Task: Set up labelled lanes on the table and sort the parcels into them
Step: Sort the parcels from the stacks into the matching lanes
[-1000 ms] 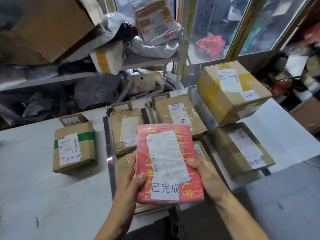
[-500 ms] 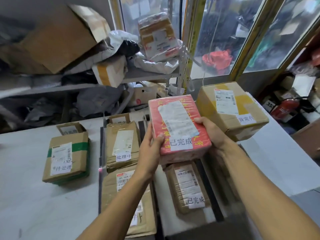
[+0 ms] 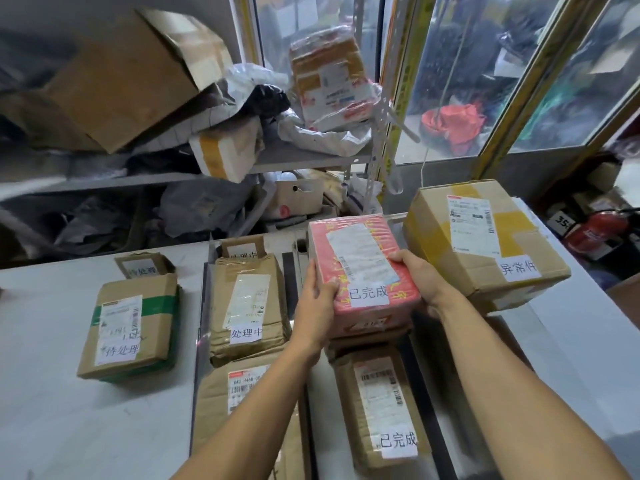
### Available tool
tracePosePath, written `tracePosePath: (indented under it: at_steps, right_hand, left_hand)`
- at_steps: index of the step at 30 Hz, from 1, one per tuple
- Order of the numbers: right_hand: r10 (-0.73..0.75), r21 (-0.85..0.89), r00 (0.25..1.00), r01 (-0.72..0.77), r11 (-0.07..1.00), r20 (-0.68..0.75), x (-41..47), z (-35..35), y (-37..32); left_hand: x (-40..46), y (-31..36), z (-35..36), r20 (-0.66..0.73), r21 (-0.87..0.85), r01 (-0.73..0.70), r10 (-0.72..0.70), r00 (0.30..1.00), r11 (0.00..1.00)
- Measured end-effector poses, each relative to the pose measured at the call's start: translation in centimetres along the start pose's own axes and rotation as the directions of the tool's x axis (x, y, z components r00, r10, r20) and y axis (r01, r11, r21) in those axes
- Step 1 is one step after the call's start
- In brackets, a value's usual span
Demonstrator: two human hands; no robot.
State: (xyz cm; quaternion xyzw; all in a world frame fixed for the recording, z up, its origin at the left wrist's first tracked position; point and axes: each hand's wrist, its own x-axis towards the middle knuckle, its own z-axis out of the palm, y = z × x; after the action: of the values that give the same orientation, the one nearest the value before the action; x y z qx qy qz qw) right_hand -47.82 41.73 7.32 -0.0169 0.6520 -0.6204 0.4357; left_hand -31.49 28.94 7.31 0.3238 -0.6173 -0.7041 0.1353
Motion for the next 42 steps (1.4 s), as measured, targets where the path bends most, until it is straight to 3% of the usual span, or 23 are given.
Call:
tracePosePath:
  at_steps: [4, 8, 11, 14, 18, 23, 28, 31, 37, 42]
  right_hand:
    - [0.003, -0.082, 0.999, -0.006, 0.997, -0.041, -0.4, 0.5, -1.0]
    - [-0.182, -0.355, 0.977, 0.133, 0.925, -0.109, -1.8, 1.5, -2.3]
    - [-0.349, -0.618, 0.933, 0.222, 0.754, -0.090, -3.6, 3.0, -3.0]
    - [-0.569, -0.848, 0.822, 0.277, 0.453, -0.036, -4.7, 5.0, -2.9]
    - [-0.680, -0.872, 0.726, 0.395, 0.288, 0.104, -6.6, 9.8, -3.1]
    - [-0.686, -0.789, 0.680, 0.559, 0.256, 0.259, -8.8, 19.2, -1.9]
    - [-0.664, -0.762, 0.651, 0.620, 0.187, 0.367, -10.4, 29.8, 1.0]
    - [-0.608, -0.760, 0.674, 0.627, 0.172, 0.419, -10.7, 37.2, 3.3]
    - [-0.463, -0.748, 0.729, 0.636, 0.188, 0.504, -9.3, 52.2, 9.5]
    - [-0.240, -0.721, 0.791, 0.612, 0.325, 0.563, -7.9, 62.6, 16.0]
  left_hand:
    - [-0.2, 0.0, 0.0, -0.012, -0.024, 0.045, -0.046, 0.999, 0.999]
    - [-0.7, 0.3, -0.5, 0.003, 0.060, 0.031, -0.032, 0.999, 0.998]
    - [-1.2, 1.1, -1.1, -0.027, 0.180, -0.046, 0.052, 0.998, 0.982]
    - [-1.4, 2.4, -2.2, -0.061, 0.272, -0.133, 0.155, 0.986, 0.953]
    - [-2.4, 4.5, -5.7, -0.134, 0.334, -0.218, 0.275, 0.952, 0.917]
    - [-4.6, 6.7, -13.3, -0.198, 0.385, -0.261, 0.355, 0.914, 0.885]
    - [-7.1, 7.0, -24.4, -0.248, 0.437, -0.295, 0.429, 0.869, 0.850]
    - [-9.0, 5.6, -32.8, -0.300, 0.488, -0.259, 0.438, 0.847, 0.834]
    - [-14.0, 0.0, -49.7, -0.476, 0.430, -0.096, 0.315, 0.821, 0.898]
    - [-17.1, -5.3, -61.0, -0.676, 0.282, 0.090, 0.131, 0.725, 0.955]
